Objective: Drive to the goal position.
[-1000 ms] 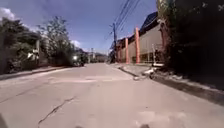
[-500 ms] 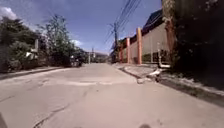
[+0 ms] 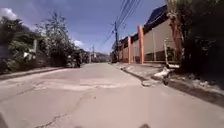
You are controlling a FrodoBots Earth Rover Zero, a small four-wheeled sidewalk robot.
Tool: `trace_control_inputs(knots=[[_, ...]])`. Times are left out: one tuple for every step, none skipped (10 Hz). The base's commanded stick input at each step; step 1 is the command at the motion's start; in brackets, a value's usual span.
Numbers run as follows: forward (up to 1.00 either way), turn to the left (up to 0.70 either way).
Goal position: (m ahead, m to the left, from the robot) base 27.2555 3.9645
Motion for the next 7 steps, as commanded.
trace_control_inputs(knots=[[0.70, 0.00], [0.70, 0.00], [0.70, 0.00], [0.70, -0.20], [0.70, -0.31], [0.70, -0.24], [0.70, -0.04]])
